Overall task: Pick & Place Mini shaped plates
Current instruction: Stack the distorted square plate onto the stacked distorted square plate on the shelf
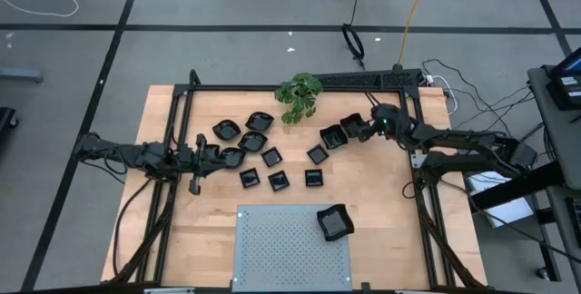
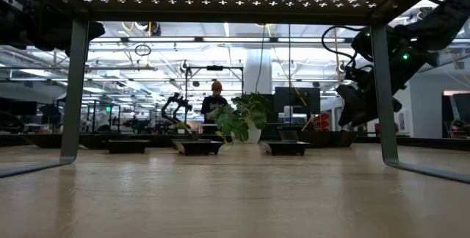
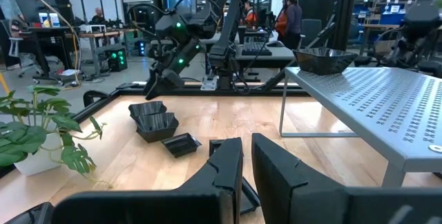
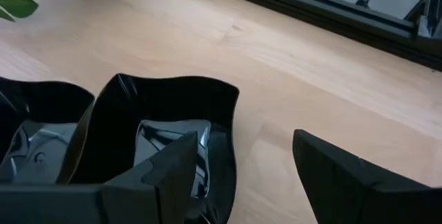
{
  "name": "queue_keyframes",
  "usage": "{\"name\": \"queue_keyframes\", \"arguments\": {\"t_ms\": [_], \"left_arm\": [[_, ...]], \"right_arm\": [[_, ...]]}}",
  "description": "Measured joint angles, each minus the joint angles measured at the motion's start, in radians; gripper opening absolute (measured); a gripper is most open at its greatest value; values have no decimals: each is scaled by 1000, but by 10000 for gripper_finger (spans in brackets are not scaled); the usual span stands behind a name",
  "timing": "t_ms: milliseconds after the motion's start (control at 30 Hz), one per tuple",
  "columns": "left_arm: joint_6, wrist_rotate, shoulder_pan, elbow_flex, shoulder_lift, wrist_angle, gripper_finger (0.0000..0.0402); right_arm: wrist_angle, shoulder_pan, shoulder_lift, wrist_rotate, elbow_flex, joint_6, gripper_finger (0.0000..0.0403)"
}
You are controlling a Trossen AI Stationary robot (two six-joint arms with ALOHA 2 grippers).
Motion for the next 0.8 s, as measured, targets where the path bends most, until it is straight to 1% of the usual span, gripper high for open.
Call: {"name": "queue_keyframes", "arguments": {"t_ms": [200, 333, 400, 567, 667, 800], "left_arm": [[0, 0, 0, 0, 0, 0, 35], [0, 0, 0, 0, 0, 0, 35], [0, 0, 0, 0, 0, 0, 35], [0, 0, 0, 0, 0, 0, 35], [0, 0, 0, 0, 0, 0, 35], [0, 0, 0, 0, 0, 0, 35]], "right_arm": [[73, 0, 0, -4, -24, -12, 228], [79, -30, 19, -103, 3, -14, 228], [36, -45, 31, -110, 45, -12, 228], [-217, -68, 78, -129, 195, -24, 228], [-303, -81, 107, -136, 268, -39, 228], [-354, -111, 168, -204, 306, -44, 228]]}}
